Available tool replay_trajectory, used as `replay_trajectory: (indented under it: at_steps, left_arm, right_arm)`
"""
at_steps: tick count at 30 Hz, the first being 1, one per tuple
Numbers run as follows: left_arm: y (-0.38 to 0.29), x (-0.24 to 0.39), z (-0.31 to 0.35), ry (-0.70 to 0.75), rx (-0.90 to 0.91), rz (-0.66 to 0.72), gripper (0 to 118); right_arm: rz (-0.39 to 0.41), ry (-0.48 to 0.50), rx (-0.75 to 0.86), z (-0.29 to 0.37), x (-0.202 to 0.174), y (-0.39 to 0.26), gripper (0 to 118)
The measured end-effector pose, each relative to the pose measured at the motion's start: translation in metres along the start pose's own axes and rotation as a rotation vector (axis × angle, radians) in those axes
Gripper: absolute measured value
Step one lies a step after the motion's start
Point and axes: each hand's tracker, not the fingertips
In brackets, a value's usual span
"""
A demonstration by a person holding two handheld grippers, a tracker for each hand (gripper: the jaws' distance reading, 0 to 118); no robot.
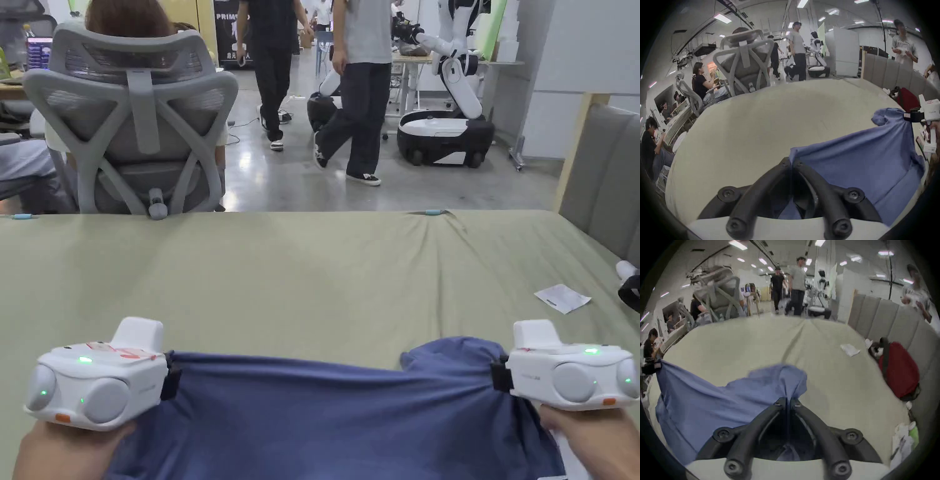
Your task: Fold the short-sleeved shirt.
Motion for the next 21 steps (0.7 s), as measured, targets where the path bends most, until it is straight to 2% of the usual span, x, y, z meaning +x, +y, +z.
replay_trajectory:
  at_steps: [4,9,15,18,19,20,21]
  left_arm:
    - [-0.018,-0.011,0.064,-0.033,0.052,0.029,0]
    - [-0.074,-0.016,0.12,-0.09,0.026,0.067,0]
    - [-0.165,-0.012,0.125,-0.111,-0.162,0.095,0]
    - [-0.184,-0.004,0.12,-0.098,-0.183,0.113,0]
    - [-0.186,-0.001,0.121,-0.087,-0.173,0.116,7]
    - [-0.184,0.001,0.125,-0.063,-0.15,0.117,22]
    - [-0.179,0.003,0.127,-0.036,-0.117,0.109,61]
  right_arm:
    - [0.058,0.006,0.093,0.08,-0.006,-0.02,5]
    - [0.094,0.027,0.11,0.146,-0.016,-0.082,5]
    - [0.083,0.057,-0.063,0.151,-0.023,-0.172,5]
    - [0.065,0.053,-0.103,0.142,-0.027,-0.19,5]
    - [0.058,0.056,-0.095,0.144,-0.027,-0.189,6]
    - [0.052,0.06,-0.083,0.147,-0.027,-0.184,9]
    - [0.055,0.058,-0.062,0.153,-0.031,-0.177,23]
